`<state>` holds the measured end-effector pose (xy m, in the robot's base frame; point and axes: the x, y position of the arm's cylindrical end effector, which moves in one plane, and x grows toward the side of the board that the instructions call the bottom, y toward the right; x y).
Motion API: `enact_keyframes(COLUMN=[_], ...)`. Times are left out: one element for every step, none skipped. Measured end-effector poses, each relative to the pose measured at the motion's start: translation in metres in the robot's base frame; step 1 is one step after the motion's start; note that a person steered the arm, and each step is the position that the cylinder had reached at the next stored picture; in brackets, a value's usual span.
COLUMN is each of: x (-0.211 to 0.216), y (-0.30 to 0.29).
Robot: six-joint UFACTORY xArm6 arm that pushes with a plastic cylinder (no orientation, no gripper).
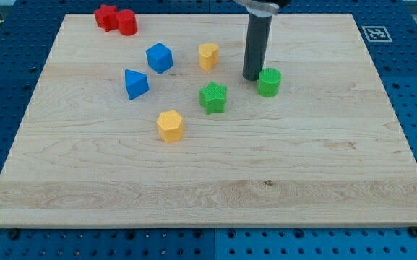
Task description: Push the red star into the blue cube
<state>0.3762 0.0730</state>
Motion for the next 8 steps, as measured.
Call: enact_keyframes(x=[0.007,-0.037,-0.109,-0.149,-0.164,-0.156,-0.128,-0.123], y=[0.001,0.001,0.002,0.005,-0.055,-0.113,-0.135,-0.139])
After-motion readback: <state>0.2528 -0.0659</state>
